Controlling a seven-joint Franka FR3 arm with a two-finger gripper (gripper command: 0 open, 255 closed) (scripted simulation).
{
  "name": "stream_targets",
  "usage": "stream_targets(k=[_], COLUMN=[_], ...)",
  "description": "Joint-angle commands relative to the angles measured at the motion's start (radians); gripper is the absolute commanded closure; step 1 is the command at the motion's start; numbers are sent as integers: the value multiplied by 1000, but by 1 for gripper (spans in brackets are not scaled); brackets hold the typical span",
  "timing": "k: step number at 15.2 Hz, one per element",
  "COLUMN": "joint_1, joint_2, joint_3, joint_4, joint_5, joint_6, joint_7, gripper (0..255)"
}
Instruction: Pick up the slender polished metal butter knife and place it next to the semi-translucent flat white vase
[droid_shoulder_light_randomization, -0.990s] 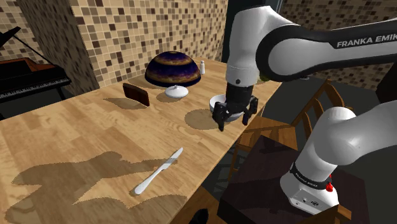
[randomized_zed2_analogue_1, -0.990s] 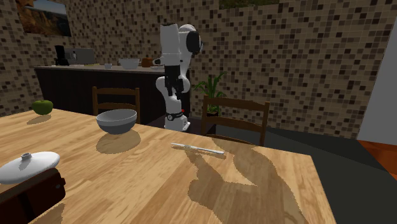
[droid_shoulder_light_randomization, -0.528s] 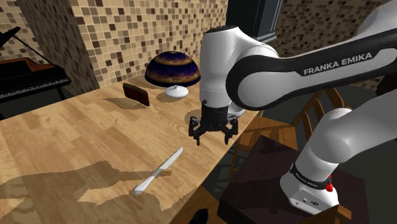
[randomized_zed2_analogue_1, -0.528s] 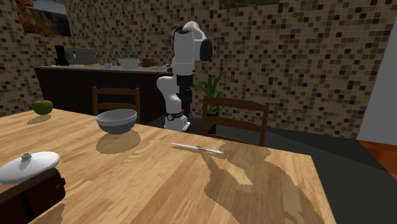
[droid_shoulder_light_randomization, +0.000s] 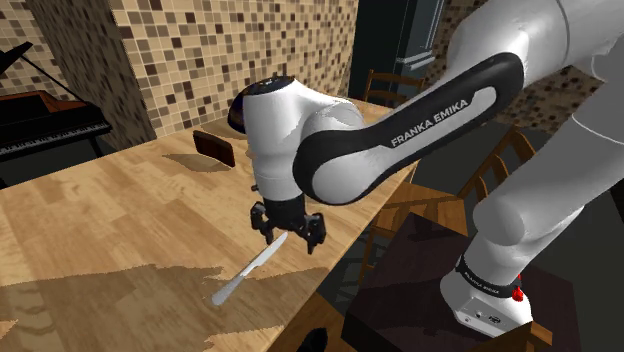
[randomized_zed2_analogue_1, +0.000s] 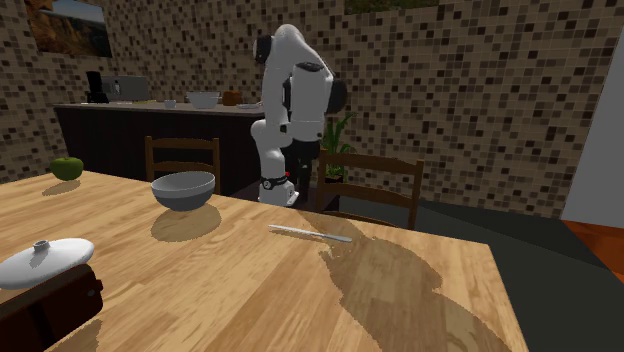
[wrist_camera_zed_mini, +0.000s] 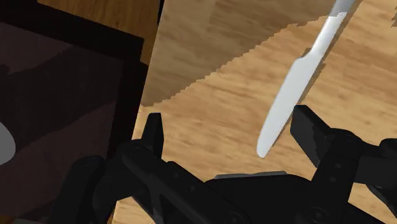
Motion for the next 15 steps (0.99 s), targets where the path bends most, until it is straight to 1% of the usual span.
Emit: stream_targets(k=[1,2,3,4,5,6,13,15], joint_1=[-87,-33,61,153,212,247,272,274], joint_2=[264,400,458,493,541,571,616,620], joint_3=[135,111,27,-62,-114,-144,-186,-190], joint_4=[79,125,169,212,258,288,244,241], joint_5=[-292,-438,-491,-516,-553,-574,-626,-631], joint_6=[5,-24,-40,-50,-66,-77,-6,0], joint_7=[313,458,533,585,644,680,712,715], gripper=[0,0,0,0,0,0,0,0])
